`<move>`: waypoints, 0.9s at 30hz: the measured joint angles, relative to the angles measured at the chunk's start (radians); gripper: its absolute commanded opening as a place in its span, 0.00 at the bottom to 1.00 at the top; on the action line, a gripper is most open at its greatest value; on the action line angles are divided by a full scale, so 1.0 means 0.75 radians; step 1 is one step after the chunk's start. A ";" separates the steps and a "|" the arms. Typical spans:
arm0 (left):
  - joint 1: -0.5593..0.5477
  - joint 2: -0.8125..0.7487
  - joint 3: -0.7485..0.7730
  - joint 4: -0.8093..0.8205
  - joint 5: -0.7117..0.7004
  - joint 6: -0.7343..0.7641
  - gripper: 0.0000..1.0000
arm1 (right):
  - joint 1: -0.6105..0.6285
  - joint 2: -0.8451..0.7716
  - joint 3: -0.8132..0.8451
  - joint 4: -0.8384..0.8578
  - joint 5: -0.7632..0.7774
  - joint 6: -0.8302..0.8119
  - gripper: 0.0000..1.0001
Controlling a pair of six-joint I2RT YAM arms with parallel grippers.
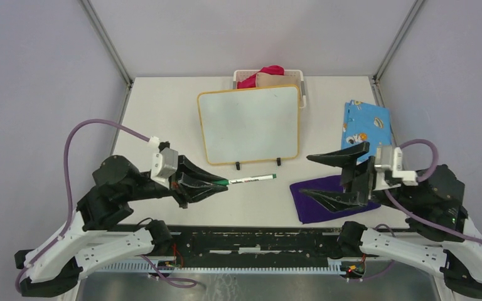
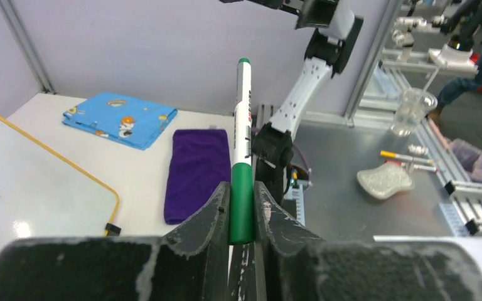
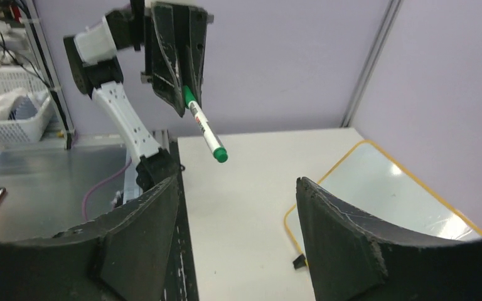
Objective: Write a sentence on the whiteboard
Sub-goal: Open the whiteboard marker at the center of the board.
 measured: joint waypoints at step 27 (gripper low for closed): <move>0.000 0.334 0.116 -0.459 0.167 0.348 0.02 | 0.000 0.446 -0.063 -0.191 -0.288 -0.044 0.66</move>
